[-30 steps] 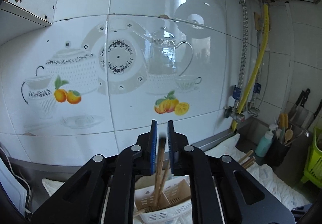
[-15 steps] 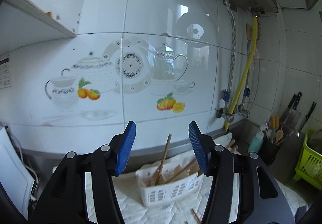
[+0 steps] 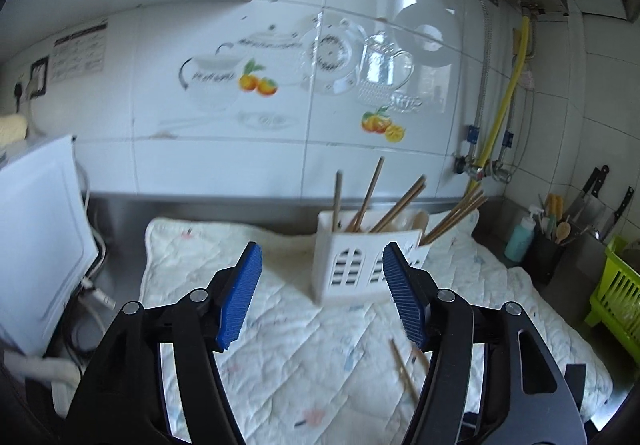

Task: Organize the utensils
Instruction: 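Grasp a chopstick with the right gripper while the left gripper grasps another, then lift both chopsticks and carry them toward the white holder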

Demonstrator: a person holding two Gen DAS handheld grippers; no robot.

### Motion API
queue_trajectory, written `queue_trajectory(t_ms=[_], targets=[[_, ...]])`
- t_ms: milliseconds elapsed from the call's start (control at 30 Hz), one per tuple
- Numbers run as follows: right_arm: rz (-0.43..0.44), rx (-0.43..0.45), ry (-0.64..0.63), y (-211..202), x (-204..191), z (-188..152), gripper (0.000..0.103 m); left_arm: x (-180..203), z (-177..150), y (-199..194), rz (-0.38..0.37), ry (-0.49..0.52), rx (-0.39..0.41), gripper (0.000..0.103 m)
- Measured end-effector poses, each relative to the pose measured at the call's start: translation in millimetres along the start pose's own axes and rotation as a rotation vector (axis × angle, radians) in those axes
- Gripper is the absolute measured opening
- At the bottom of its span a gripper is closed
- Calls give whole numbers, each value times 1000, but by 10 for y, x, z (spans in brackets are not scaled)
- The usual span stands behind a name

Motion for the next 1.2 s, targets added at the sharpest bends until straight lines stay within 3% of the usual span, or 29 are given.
queue_trajectory(t_ms=[133,333,700,1000,1133,1200], targets=[[-41,11,-16,41,-46,-34,14,-96,-302,-64,36,-44,-37,63],[-60,19,1,10,28,-37,7,-44,-798,-80,16,-95,-124,63],[-88,87,7,-351,299,4,7,650,-1639,27,-127,-57,-288,61],[-97,152,14,-684,489,73,7,1064,-2025,272,-203,-31,-396,30],[-95,169,14,-744,522,94,7,1127,-2089,365,-184,-16,-416,28],[-93,175,12,-770,529,107,7,1113,-2103,423,-165,-28,-427,21]])
Point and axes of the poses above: each gripper's, at about its wrist camera, not at the fingertips, and y roughly the way its jaws point, x to its right, z to its top, the point moved 1 cm from there along y, roughly the way its jaws point, and after that the axes turned 5 degrees about -z, right-handed, at the moved point
